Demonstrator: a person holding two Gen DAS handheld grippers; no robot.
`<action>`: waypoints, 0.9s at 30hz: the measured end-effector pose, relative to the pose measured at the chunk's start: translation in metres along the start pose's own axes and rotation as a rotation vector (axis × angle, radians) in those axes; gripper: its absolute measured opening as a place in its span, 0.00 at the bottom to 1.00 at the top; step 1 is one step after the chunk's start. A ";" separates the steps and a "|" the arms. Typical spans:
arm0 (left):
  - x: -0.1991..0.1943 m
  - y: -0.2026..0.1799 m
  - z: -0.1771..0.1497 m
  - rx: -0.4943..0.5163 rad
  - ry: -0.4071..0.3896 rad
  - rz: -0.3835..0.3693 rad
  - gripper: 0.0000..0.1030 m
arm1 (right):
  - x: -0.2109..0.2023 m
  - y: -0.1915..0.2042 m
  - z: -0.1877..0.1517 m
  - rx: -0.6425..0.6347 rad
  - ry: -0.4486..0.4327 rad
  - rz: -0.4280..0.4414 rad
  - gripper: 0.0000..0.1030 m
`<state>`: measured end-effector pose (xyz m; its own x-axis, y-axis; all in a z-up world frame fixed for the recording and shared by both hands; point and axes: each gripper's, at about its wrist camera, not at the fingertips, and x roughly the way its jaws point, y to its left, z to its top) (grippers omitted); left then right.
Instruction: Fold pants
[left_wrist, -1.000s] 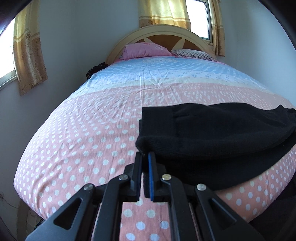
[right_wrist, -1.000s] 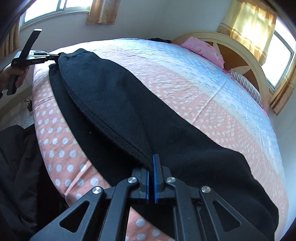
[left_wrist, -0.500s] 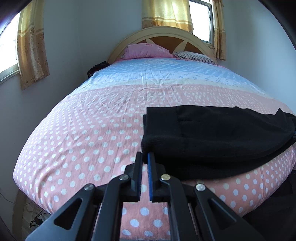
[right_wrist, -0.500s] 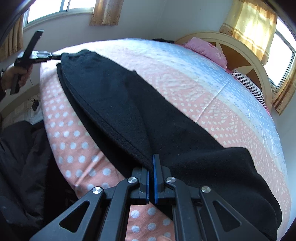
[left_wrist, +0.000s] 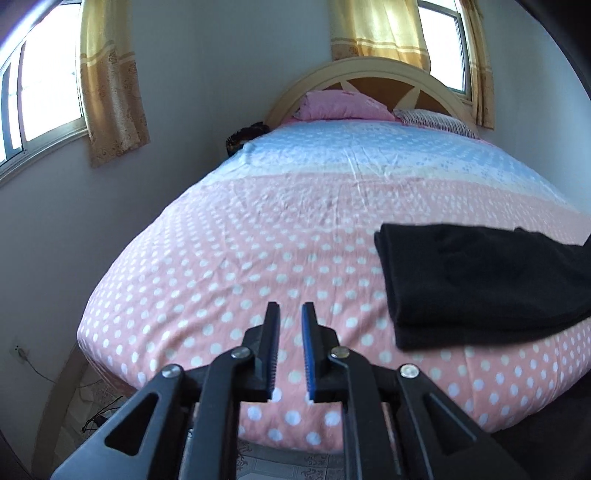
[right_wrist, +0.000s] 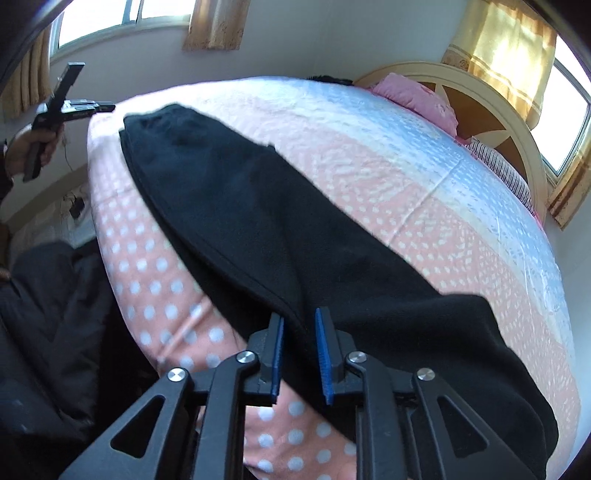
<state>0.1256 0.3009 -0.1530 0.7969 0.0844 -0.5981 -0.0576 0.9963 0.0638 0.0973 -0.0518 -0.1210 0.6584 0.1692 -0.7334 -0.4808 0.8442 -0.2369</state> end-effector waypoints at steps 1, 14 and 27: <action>-0.001 -0.007 0.009 -0.007 -0.024 -0.008 0.35 | 0.002 0.001 0.008 0.002 -0.013 0.011 0.32; 0.039 -0.113 -0.010 0.177 0.047 -0.137 0.51 | 0.036 0.024 -0.002 -0.028 0.126 0.130 0.38; 0.026 -0.108 -0.012 0.157 0.057 -0.148 0.52 | 0.046 0.030 0.003 0.007 0.090 0.196 0.38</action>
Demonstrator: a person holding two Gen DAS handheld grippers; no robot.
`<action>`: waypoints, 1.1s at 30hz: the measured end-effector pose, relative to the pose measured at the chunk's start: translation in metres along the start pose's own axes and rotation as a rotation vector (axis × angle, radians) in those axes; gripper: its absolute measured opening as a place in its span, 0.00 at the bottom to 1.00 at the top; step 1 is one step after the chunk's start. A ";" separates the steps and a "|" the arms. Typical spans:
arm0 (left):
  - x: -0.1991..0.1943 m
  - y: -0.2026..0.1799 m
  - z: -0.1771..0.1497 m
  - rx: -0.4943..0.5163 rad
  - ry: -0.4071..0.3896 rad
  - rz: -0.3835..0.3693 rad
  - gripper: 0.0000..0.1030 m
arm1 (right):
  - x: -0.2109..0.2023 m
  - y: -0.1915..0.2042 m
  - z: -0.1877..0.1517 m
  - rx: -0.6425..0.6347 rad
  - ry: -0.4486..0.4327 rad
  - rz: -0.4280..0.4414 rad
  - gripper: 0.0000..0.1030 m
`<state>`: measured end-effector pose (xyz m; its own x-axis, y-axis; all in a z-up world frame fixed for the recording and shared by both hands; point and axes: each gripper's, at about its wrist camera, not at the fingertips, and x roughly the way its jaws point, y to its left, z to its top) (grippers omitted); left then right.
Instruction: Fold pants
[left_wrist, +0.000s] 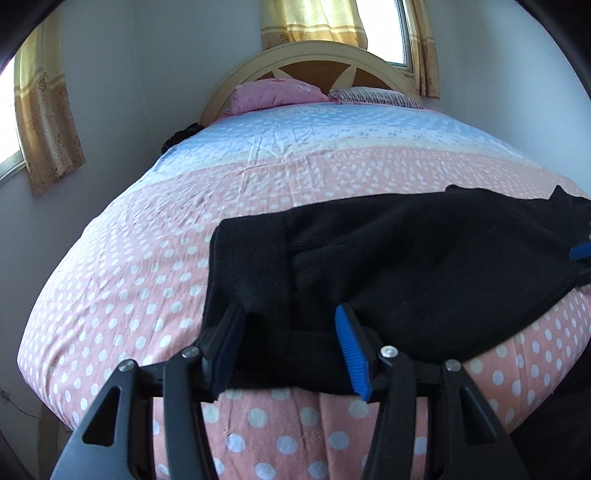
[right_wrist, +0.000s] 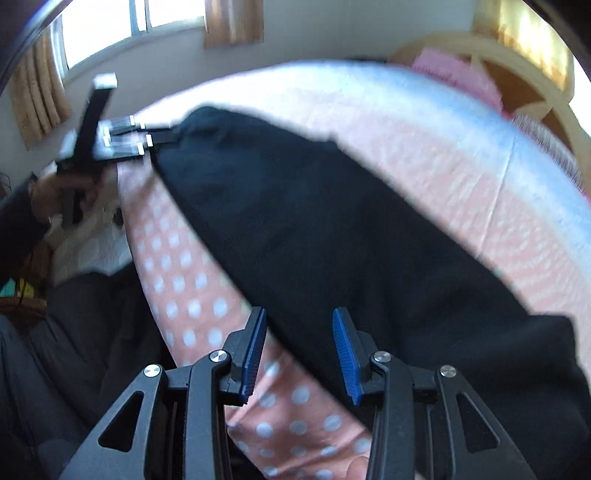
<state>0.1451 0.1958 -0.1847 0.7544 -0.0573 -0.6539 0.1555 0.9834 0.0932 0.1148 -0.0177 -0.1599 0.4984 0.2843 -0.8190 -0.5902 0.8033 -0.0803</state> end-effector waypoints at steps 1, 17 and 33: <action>-0.003 0.000 0.001 -0.008 0.005 0.002 0.52 | -0.002 0.001 -0.002 -0.004 0.014 0.029 0.39; -0.008 -0.134 0.038 0.096 -0.056 -0.295 0.68 | 0.021 -0.099 0.110 0.318 -0.069 0.172 0.38; -0.003 -0.152 0.020 0.143 0.031 -0.370 0.72 | 0.126 -0.115 0.154 0.645 0.030 0.399 0.07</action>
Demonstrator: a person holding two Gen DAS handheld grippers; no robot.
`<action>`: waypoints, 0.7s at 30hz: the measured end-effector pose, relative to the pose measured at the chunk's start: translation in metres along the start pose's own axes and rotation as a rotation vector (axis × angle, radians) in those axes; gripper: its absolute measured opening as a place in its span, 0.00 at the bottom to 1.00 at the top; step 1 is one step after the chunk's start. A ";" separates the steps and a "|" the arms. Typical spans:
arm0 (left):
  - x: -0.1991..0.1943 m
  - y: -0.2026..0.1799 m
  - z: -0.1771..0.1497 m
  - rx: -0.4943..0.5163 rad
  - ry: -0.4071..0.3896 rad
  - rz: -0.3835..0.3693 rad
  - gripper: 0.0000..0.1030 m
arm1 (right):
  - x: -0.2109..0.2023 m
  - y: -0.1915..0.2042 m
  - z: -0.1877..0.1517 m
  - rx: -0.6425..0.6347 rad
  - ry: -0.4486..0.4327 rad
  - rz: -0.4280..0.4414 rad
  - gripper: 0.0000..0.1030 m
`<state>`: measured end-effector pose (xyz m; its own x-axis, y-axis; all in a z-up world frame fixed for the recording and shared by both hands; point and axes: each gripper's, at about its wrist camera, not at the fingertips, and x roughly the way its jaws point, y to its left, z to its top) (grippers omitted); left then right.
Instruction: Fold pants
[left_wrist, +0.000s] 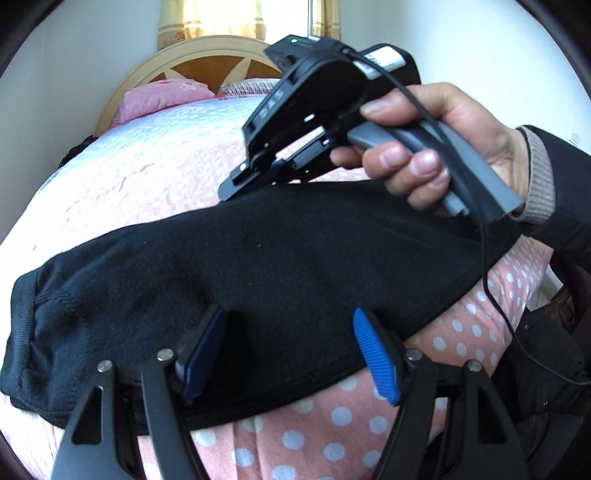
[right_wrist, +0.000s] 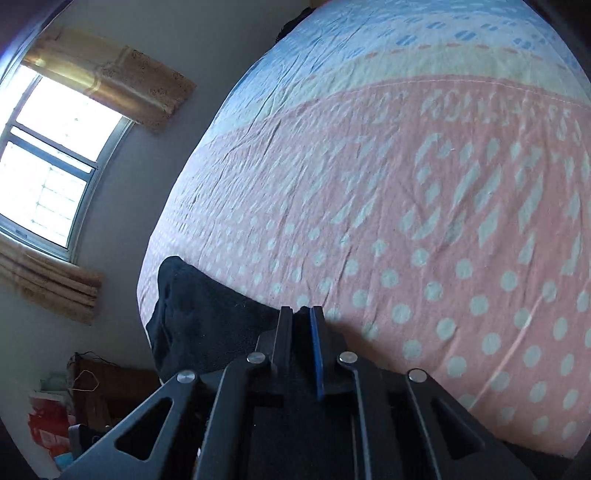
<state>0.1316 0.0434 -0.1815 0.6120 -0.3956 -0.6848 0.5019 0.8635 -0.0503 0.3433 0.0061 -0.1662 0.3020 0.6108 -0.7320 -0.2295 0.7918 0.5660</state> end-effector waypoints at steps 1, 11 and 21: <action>0.002 0.002 0.001 0.000 -0.006 -0.001 0.73 | 0.005 -0.004 0.002 0.015 -0.003 -0.020 0.06; -0.014 -0.013 0.001 -0.005 -0.058 0.014 0.73 | -0.082 -0.009 -0.033 -0.065 -0.108 -0.065 0.30; -0.012 -0.093 0.039 0.176 -0.095 -0.089 0.80 | -0.296 -0.132 -0.158 0.204 -0.424 -0.318 0.41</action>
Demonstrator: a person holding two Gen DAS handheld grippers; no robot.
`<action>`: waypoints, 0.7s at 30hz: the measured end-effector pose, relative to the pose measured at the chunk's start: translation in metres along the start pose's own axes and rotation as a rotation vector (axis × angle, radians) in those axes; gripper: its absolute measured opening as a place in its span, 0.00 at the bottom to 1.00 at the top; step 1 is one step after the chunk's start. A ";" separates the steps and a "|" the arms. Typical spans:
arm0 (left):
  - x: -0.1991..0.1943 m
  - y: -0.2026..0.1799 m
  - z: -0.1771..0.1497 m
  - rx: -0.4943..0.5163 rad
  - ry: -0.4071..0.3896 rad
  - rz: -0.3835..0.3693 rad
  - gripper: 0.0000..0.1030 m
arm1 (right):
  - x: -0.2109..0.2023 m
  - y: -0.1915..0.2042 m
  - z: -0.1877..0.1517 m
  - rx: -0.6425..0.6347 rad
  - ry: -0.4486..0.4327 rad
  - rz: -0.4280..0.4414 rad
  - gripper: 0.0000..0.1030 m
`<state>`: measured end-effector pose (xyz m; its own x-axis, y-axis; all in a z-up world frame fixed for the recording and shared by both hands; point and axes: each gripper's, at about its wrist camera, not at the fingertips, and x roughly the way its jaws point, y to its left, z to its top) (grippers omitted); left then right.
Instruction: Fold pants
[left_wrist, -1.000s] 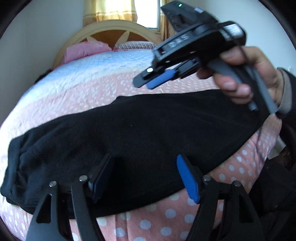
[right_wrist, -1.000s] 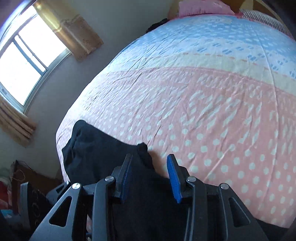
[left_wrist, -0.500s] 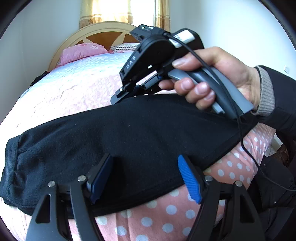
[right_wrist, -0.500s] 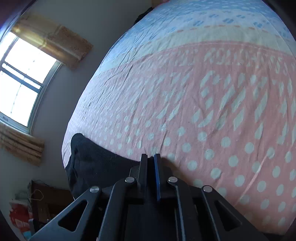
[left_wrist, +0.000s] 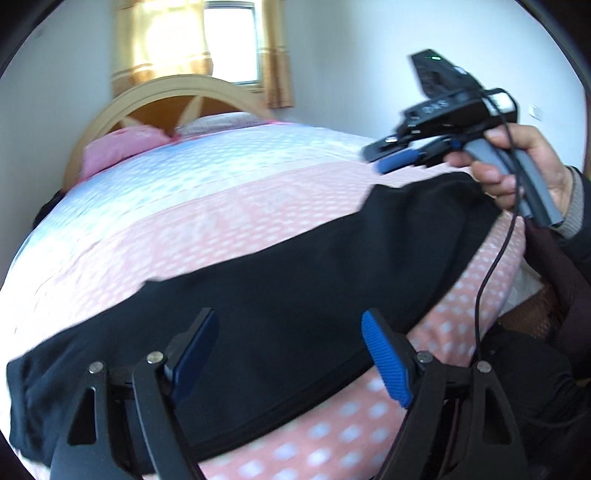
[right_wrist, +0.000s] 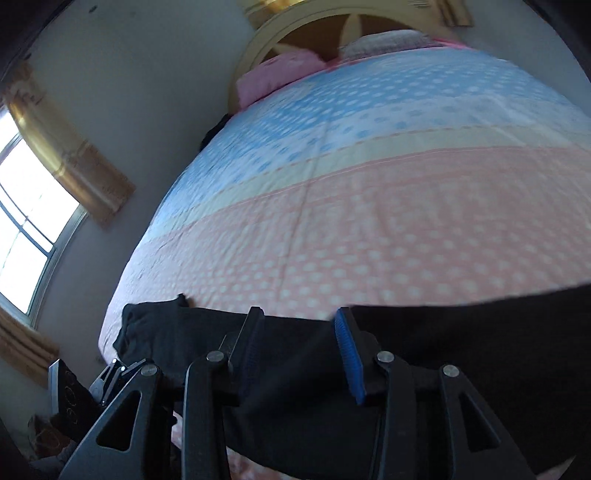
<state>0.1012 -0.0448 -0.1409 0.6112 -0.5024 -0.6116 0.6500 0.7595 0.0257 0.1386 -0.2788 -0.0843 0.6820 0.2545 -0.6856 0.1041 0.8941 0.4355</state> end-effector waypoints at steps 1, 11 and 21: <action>0.004 -0.009 0.005 0.022 0.000 -0.017 0.80 | -0.017 -0.022 -0.007 0.041 -0.022 -0.026 0.41; 0.036 -0.081 0.033 0.197 0.035 -0.088 0.80 | -0.110 -0.150 -0.075 0.341 -0.187 -0.126 0.41; 0.069 -0.106 0.043 0.293 0.111 -0.073 0.60 | -0.112 -0.205 -0.071 0.476 -0.266 -0.098 0.41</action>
<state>0.0939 -0.1775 -0.1517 0.5159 -0.4905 -0.7023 0.8023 0.5640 0.1955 -0.0108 -0.4646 -0.1381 0.8056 0.0210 -0.5921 0.4503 0.6279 0.6348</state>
